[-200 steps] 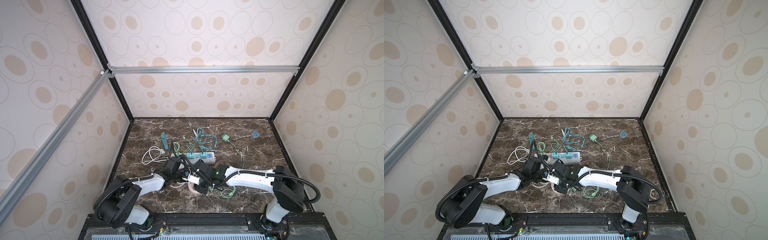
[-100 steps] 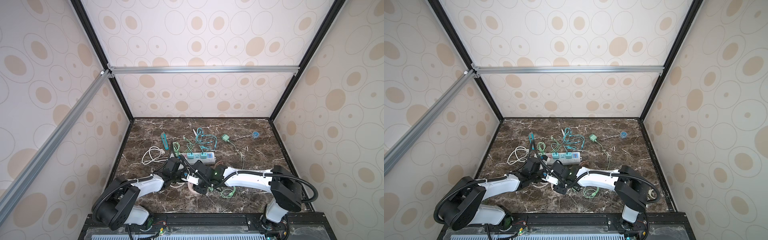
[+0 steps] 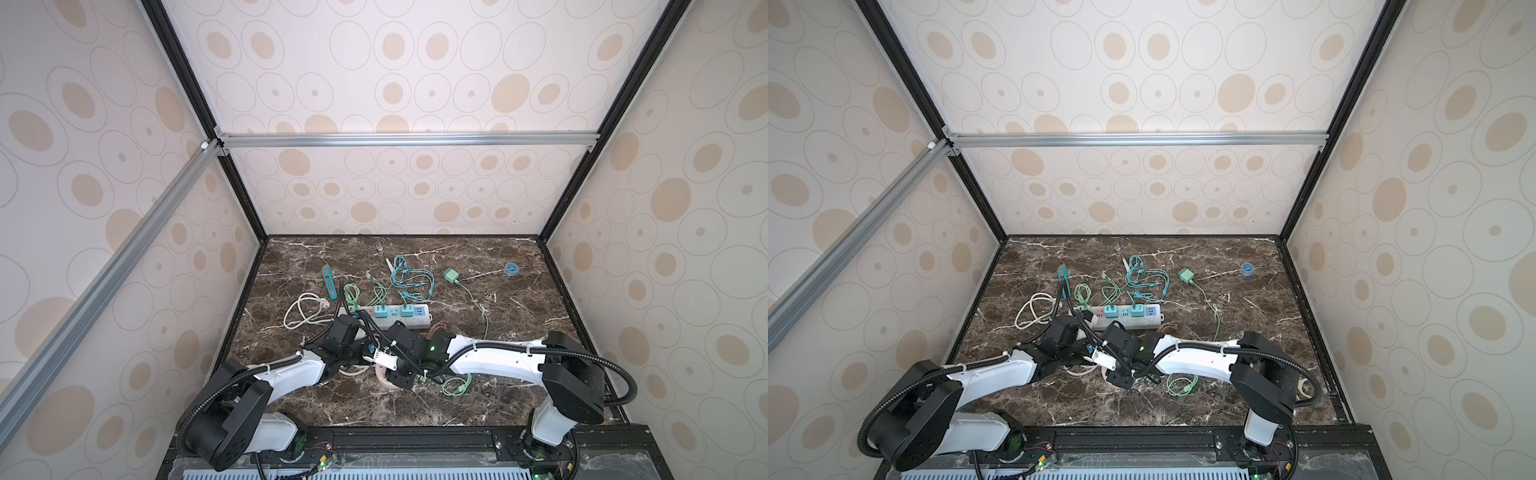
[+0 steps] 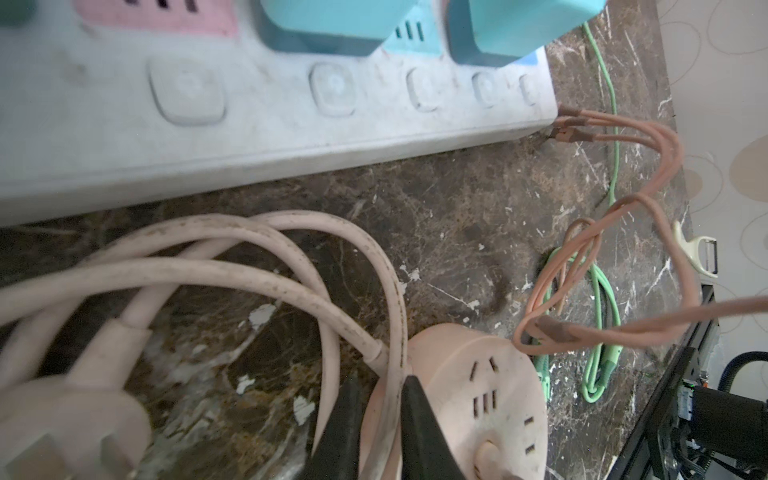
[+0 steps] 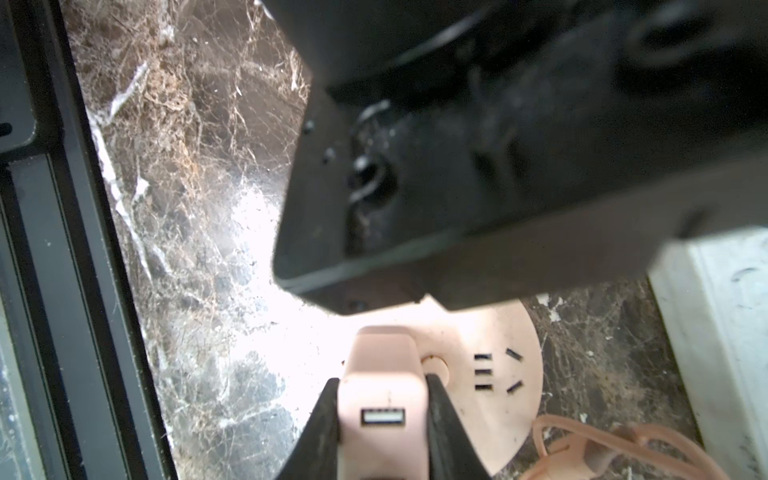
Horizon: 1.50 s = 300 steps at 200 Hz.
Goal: Insert the plug
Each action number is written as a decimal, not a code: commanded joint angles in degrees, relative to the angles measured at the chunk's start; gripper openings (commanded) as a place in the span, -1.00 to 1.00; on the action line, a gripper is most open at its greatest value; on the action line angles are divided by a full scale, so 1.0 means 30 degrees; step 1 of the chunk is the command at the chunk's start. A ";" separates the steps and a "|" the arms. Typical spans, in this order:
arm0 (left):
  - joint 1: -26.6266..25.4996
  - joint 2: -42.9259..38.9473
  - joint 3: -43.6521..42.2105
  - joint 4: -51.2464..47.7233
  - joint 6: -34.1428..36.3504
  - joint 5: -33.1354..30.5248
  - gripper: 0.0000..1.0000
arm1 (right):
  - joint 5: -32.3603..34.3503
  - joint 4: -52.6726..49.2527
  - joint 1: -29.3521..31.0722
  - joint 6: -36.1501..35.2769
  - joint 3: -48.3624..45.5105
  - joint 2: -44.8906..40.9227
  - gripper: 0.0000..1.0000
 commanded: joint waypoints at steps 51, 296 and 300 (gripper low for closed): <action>0.0603 -0.2112 0.1556 -0.2228 0.0808 0.0346 -0.46 | 0.0131 -0.0909 0.0256 0.0873 0.0729 0.0123 -0.25; 0.2543 -0.6903 0.2241 -0.5959 0.1837 -0.1071 0.24 | -0.2121 0.1005 -0.7354 0.5101 -0.2948 -0.7724 0.12; 0.2542 -0.7015 0.2234 -0.6056 0.1839 -0.1235 0.26 | -0.1918 0.0972 -0.7618 0.5177 -0.2934 -0.7728 0.12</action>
